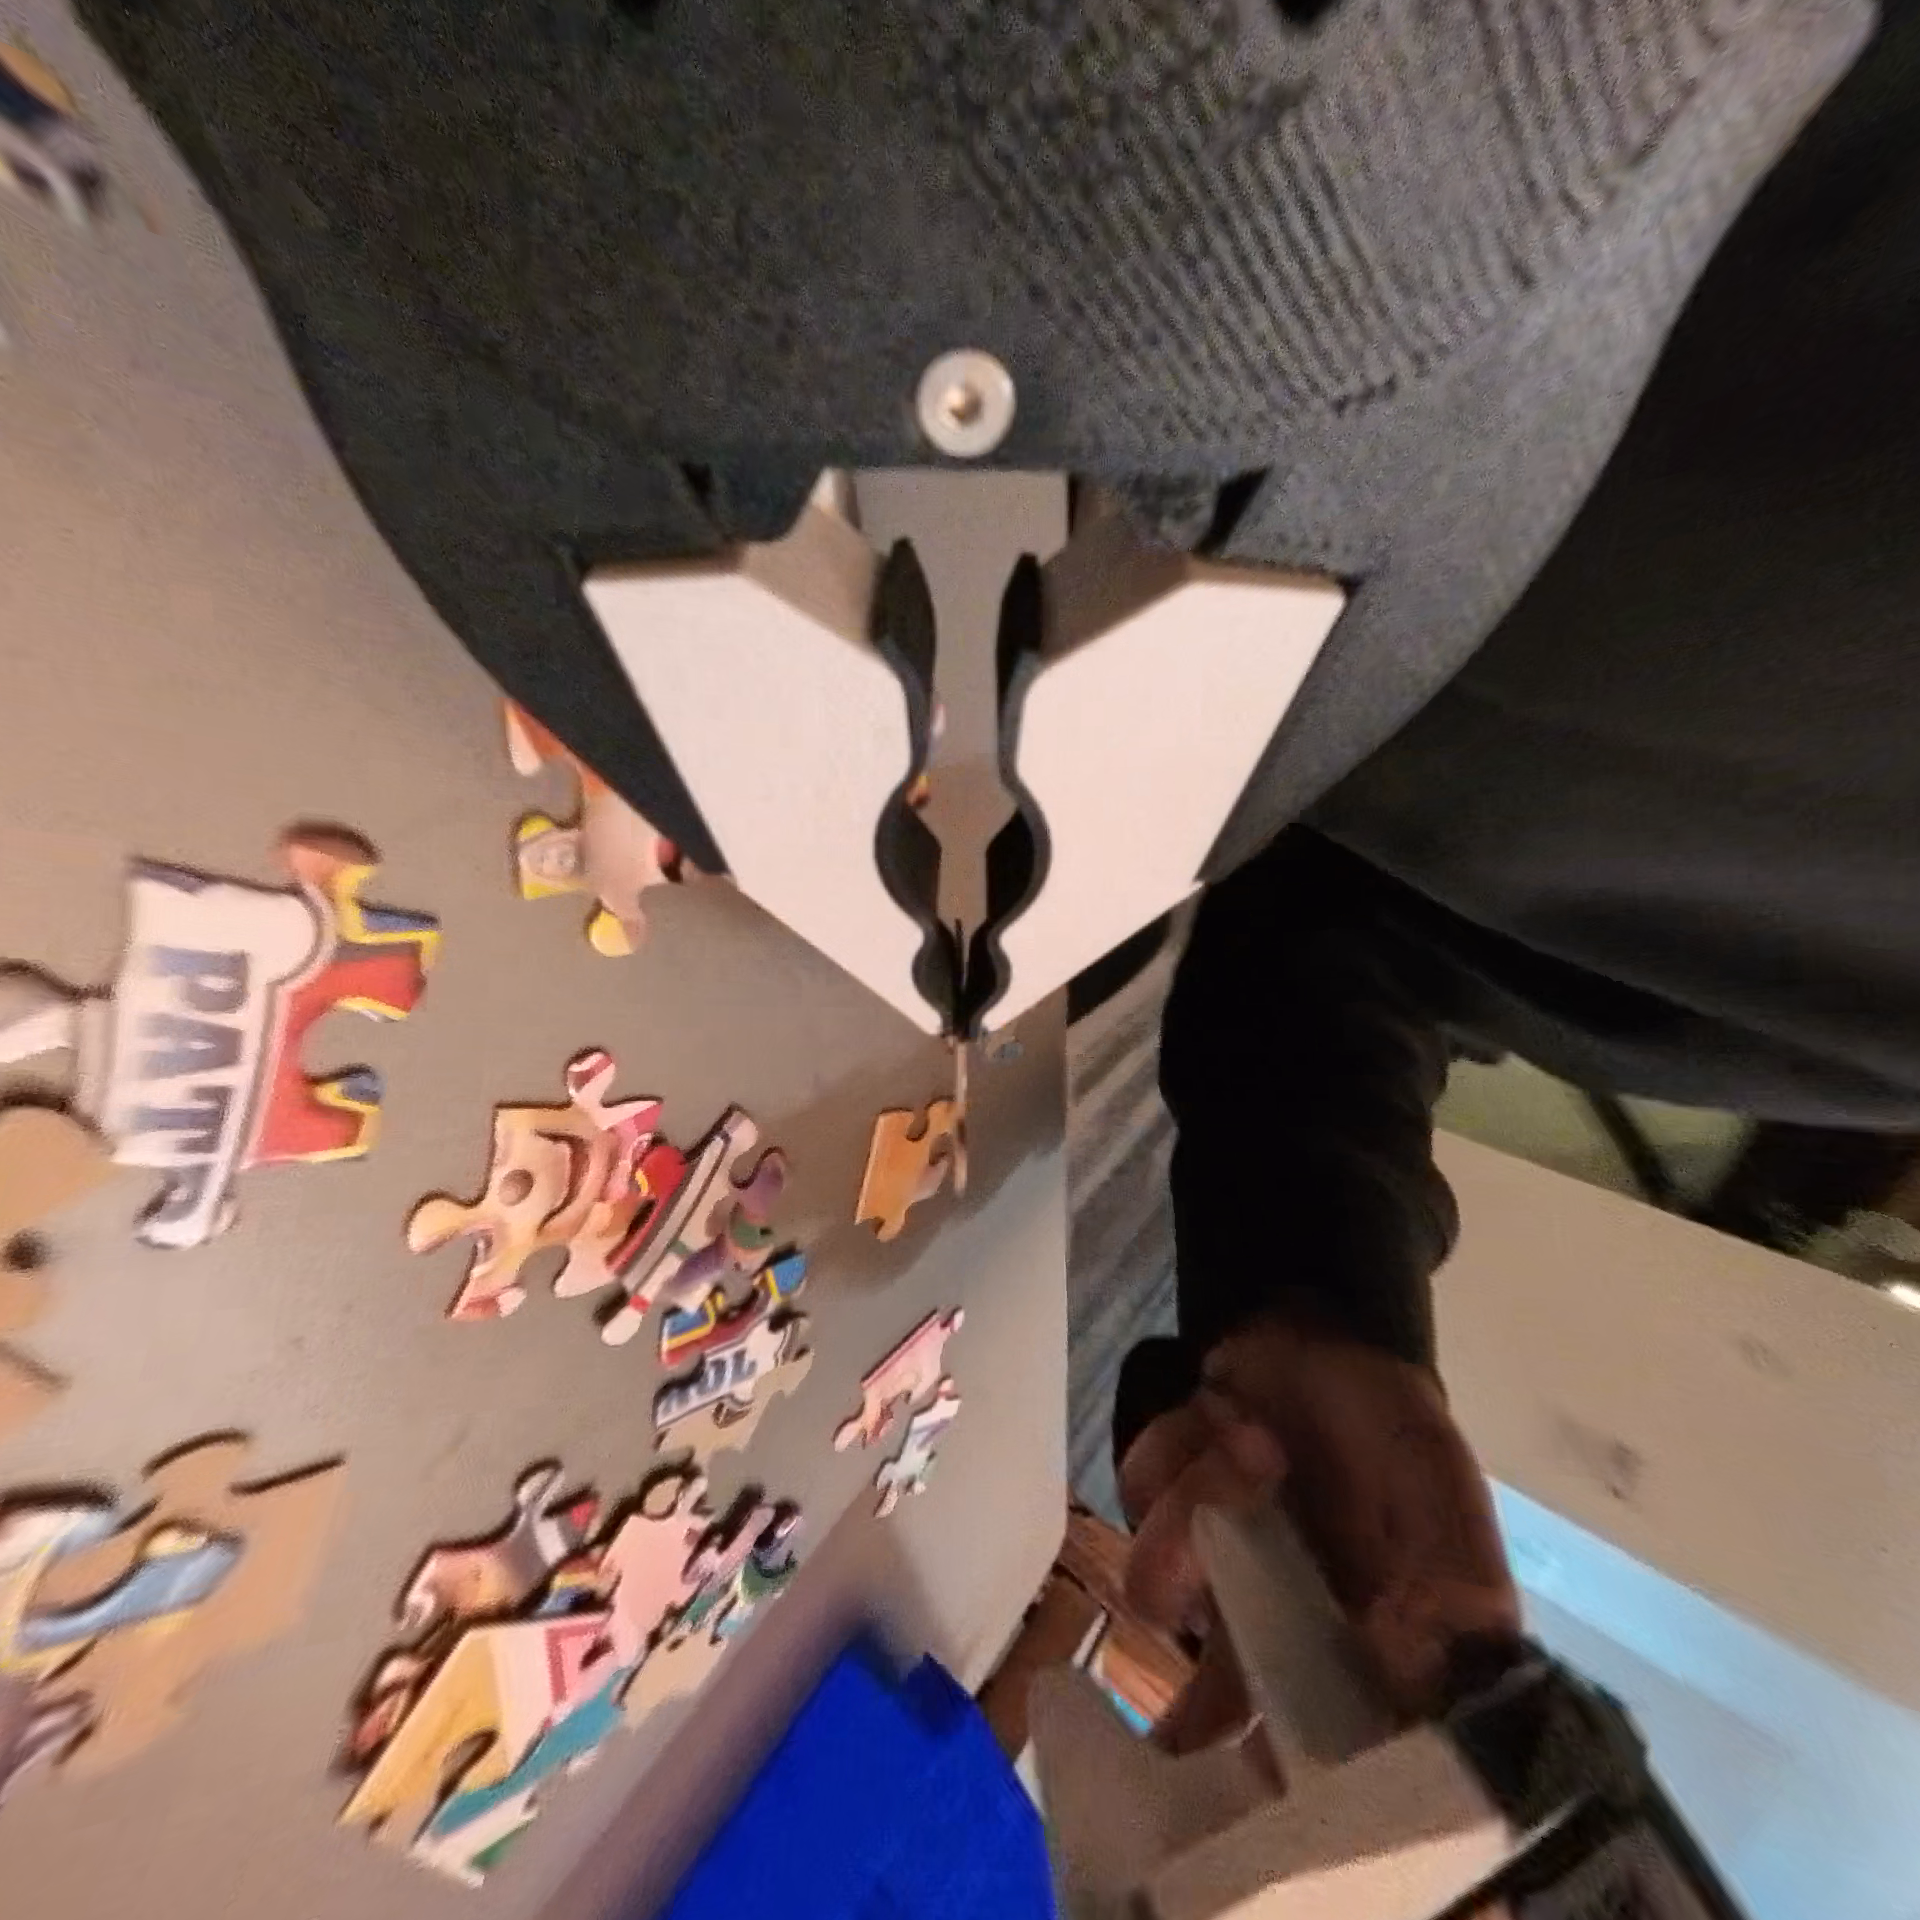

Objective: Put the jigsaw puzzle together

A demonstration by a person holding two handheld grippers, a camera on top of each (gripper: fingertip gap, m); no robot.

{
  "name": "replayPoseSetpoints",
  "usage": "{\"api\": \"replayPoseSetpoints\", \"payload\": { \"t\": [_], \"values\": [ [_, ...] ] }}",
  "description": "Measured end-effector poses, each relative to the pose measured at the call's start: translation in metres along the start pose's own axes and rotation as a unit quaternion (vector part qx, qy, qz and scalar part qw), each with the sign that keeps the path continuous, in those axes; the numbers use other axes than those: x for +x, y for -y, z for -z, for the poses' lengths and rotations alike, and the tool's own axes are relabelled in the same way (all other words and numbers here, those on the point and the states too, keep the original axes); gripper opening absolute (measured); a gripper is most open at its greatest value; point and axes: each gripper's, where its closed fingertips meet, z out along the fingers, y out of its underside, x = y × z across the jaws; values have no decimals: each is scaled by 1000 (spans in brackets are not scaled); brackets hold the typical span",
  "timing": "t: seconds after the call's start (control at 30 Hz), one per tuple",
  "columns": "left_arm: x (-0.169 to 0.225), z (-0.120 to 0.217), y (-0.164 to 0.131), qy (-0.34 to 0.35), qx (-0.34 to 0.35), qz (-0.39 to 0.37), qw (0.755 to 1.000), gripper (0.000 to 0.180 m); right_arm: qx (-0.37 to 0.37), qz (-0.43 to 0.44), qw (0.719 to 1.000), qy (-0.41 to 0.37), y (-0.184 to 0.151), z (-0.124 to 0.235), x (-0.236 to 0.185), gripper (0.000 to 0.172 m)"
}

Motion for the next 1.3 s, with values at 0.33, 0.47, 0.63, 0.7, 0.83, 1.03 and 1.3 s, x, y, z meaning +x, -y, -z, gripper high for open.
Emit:
{"api": "replayPoseSetpoints", "payload": {
  "t": [0.33, 0.47, 0.63, 0.7, 0.83, 1.03, 1.3],
  "values": [
    [-28, 30, -46, 75, -64, -33, 995, 51, -63, -1, 996, -61, -8, -27, 16, 0],
    [-33, 35, -63, 80, -84, -34, 993, 51, -46, 1, 992, -115, 2, -7, 34, 25],
    [-34, 39, -87, 80, -126, -40, 988, 50, -8, -6, 994, -109, 17, 16, 32, 23],
    [-32, 36, -96, 77, -144, -44, 986, 49, 3, 17, 994, -106, 23, 16, 29, 22],
    [-26, 26, -109, 68, -176, -56, 980, 48, -30, 123, 985, -117, 19, -7, 17, 26],
    [-23, 13, -123, 79, -224, -87, 967, 47, -129, 267, 930, -217, 0, -29, 34, 39],
    [-27, 11, -128, 90, -234, -89, 964, 46, -156, 334, 891, -264, -11, -29, 40, 33]
  ]
}}
